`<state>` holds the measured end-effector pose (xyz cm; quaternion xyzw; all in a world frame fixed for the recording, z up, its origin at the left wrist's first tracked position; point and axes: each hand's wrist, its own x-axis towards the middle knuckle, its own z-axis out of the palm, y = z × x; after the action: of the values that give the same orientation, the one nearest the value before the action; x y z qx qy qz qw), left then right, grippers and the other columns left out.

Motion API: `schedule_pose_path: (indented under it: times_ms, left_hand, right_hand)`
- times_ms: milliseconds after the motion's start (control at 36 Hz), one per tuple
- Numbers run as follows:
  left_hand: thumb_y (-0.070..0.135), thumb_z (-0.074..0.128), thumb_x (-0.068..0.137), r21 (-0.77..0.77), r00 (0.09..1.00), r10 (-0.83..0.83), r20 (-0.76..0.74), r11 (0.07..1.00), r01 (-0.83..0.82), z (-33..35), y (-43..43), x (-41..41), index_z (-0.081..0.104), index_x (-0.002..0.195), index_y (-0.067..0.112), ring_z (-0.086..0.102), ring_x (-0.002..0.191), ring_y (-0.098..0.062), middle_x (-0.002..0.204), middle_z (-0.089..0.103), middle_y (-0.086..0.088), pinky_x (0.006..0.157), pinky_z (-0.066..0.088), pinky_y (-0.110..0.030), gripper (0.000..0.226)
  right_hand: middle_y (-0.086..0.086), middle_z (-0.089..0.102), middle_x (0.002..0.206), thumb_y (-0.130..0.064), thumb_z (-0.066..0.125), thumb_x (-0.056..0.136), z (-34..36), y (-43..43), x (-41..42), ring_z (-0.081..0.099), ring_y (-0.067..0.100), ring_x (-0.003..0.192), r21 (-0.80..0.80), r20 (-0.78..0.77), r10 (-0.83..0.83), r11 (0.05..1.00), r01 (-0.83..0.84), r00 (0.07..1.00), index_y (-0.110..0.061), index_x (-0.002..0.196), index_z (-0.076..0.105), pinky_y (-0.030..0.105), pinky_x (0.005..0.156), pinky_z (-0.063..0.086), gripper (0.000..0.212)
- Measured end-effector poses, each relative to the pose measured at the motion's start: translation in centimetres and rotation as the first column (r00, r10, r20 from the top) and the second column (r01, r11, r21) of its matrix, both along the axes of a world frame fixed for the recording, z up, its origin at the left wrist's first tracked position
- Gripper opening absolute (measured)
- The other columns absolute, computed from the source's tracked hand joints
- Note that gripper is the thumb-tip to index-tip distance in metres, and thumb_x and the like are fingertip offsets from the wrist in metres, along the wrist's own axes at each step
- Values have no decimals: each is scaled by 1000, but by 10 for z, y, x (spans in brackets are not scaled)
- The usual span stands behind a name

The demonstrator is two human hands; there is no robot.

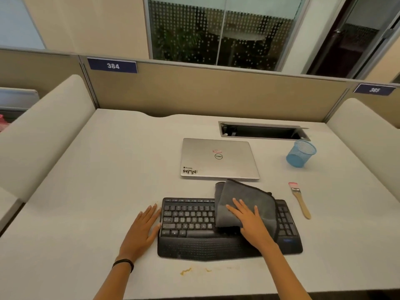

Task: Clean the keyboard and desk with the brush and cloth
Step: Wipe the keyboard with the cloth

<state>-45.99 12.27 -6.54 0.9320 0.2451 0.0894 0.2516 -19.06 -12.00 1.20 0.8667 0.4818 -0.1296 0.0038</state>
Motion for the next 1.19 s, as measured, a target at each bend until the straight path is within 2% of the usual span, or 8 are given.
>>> schedule_pose_path:
  times_ms: [194,333,500,694,833,944,1028,1194]
  left_hand:
    - [67,2,91,-2,1000,-3,5,1000,3,1,0,0,17,149,24,-3,143,1,156,10,9,116,-6,-20,74]
    - [67,4,91,-1,1000,-2,6,1000,2,-1,0,0,17,149,23,-3,143,0,157,9,8,116,-6,-19,73]
    - [66,6,92,-6,1000,-2,26,1000,2,1,-1,1,18,149,23,-4,143,2,156,9,8,115,-7,-18,72]
    - [68,4,91,-13,1000,0,9,1000,0,-1,1,1,16,148,26,-2,144,-3,157,7,10,116,-6,-19,72]
    - [70,1,89,-14,1000,1,-8,1000,-1,-3,0,2,11,148,28,-7,143,0,157,5,9,116,-7,-20,73]
    - [71,1,88,-27,1000,9,-6,1000,-10,-3,1,1,11,148,28,-7,143,0,157,5,9,115,-8,-18,74]
    - [70,2,89,-21,1000,6,3,1000,-6,-1,-1,1,12,148,29,-7,143,1,157,5,10,115,-8,-18,72]
    - [67,5,91,-8,1000,3,14,1000,-3,2,-1,3,12,147,31,-8,142,2,157,5,9,115,-8,-18,68]
  right_hand:
    - [-2,0,157,-4,49,89,2,-37,25,-1,20,145,60,20,-453,890,452,891,-35,147,10,66,108,7,77]
    - [2,-1,157,-8,47,92,-2,-28,12,-3,24,144,73,-26,-572,817,572,820,-30,148,7,66,108,8,72]
    - [3,-3,157,-10,46,93,-3,13,-27,-4,27,144,76,-28,-472,878,473,881,-32,148,5,65,108,10,72]
    - [0,-7,157,2,44,87,-4,69,-78,-9,23,144,95,-92,-94,990,103,991,-33,148,10,61,109,-4,79]
    - [-5,-9,157,5,45,84,-6,79,-86,-12,17,144,78,-82,200,978,-194,976,-37,147,9,59,112,-7,84]
    - [-11,-6,156,9,45,82,-6,64,-71,-14,10,142,98,-95,306,950,-297,947,-39,146,12,50,111,-14,86]
    - [-14,-9,154,10,45,81,-10,50,-58,-20,6,137,89,-86,274,960,-267,958,-42,145,12,49,113,-13,88]
    - [-2,-7,157,2,46,87,-8,58,-60,-9,20,144,112,-55,-83,990,88,995,-37,147,10,55,112,-5,79]
